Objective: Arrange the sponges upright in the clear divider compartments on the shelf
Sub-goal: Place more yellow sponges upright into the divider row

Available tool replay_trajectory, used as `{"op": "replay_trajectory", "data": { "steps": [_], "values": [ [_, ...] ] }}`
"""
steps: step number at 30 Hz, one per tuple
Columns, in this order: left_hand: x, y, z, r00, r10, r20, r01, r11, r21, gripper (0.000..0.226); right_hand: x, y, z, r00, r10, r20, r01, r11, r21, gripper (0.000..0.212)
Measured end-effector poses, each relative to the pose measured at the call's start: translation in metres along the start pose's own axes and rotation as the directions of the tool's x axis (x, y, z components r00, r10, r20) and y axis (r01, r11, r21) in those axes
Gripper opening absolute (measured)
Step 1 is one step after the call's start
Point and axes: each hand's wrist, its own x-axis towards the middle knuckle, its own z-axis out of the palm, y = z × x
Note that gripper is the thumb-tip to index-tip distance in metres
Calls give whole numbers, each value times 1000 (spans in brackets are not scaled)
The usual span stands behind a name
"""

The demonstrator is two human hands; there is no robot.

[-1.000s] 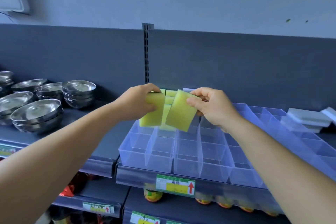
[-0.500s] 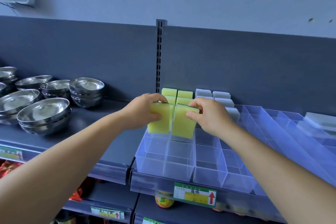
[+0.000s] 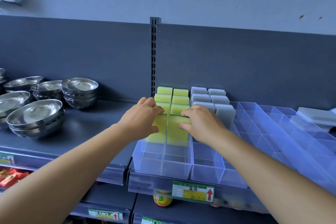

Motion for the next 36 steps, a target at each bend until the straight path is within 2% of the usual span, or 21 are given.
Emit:
{"op": "replay_trajectory", "data": {
  "steps": [4, 8, 14, 23, 36],
  "values": [
    [-5, 11, -11, 999, 21, -28, -22, 1000, -6, 74, -8, 2, -6, 999, 29, -39, -28, 999, 29, 50],
    [-5, 37, -23, 992, 98, -81, -99, 995, -4, 70, -25, 13, -21, 998, 43, -55, -42, 999, 11, 53],
    [7, 96, -26, 974, 216, -73, -217, 976, -8, 60, -62, 54, -44, 990, 138, -30, -139, 990, -32, 59],
    [37, 209, -13, 939, 344, -2, -344, 939, 5, 56, -131, 156, -73, 952, 305, -14, -305, 950, -61, 63],
    [76, 409, 16, 859, 509, 52, -504, 859, -93, 61, -237, 321, -109, 888, 459, -13, -458, 885, -80, 67]
  ]
}}
